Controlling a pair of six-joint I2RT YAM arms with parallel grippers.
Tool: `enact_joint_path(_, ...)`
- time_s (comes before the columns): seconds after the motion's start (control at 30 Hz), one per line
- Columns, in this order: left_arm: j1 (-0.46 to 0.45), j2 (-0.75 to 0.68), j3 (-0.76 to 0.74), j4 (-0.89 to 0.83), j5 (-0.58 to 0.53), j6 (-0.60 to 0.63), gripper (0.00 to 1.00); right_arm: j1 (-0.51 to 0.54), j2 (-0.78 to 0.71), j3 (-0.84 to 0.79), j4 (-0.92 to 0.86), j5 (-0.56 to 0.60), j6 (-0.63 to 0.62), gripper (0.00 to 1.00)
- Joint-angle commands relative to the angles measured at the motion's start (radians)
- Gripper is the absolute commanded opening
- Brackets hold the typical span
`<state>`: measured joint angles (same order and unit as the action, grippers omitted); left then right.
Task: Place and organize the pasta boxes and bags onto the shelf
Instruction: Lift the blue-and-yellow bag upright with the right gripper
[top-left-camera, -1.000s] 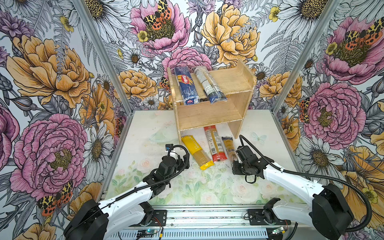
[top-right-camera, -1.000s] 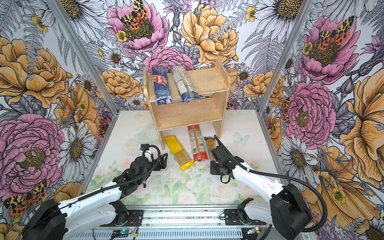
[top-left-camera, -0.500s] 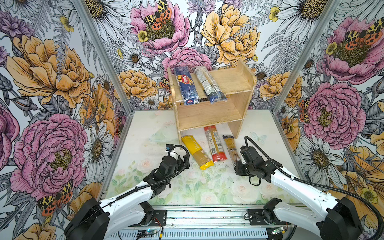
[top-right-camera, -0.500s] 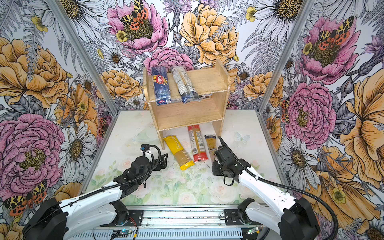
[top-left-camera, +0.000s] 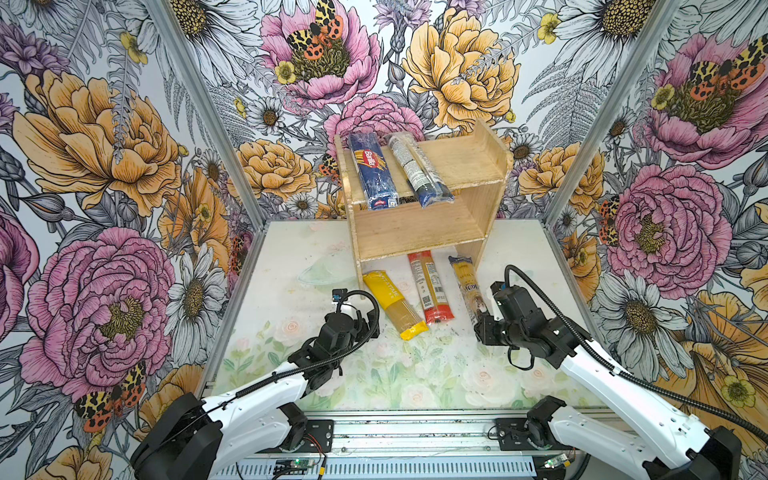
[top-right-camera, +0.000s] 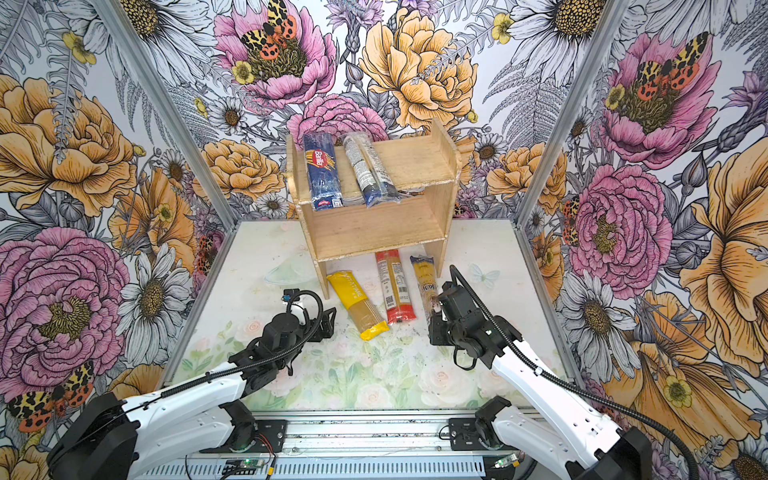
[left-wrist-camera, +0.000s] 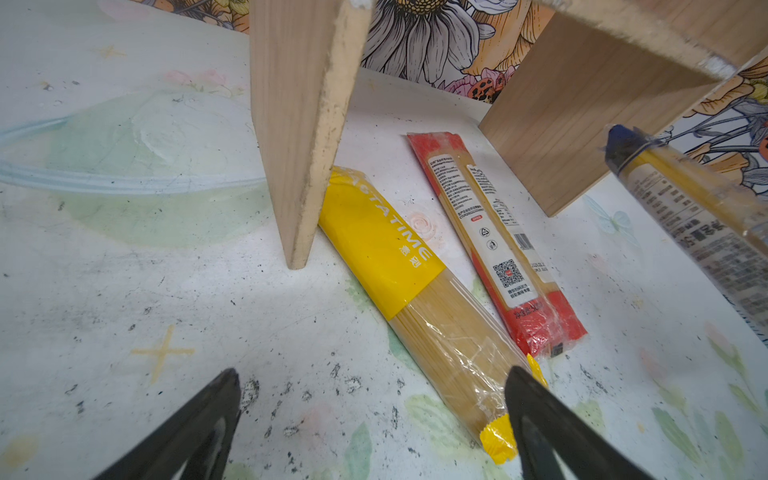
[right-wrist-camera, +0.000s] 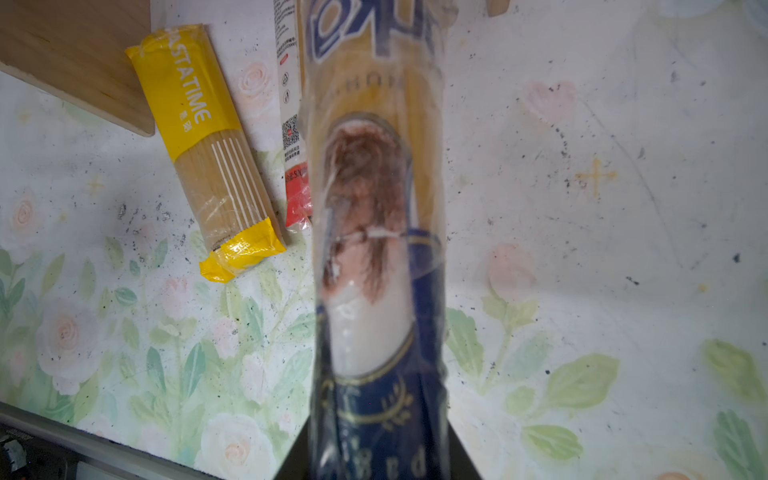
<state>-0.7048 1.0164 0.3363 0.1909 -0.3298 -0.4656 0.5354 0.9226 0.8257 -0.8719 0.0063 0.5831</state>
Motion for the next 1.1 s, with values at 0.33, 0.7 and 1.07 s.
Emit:
enact_joint_path(0.33,-0.007,-0.010,-0.010,0.033,0.003,-0.001,0.99,0.001,-0.106,0.186,0.006,0.024,-0.023,0.00)
enact_joint_path(0.7,-0.007,-0.007,-0.009,0.032,0.006,-0.004,0.99,0.003,-0.116,0.335,-0.070,0.000,-0.051,0.00)
enact_joint_path(1.07,-0.009,-0.020,-0.018,0.059,0.019,0.042,0.99,0.005,-0.131,0.472,-0.108,-0.034,-0.050,0.00)
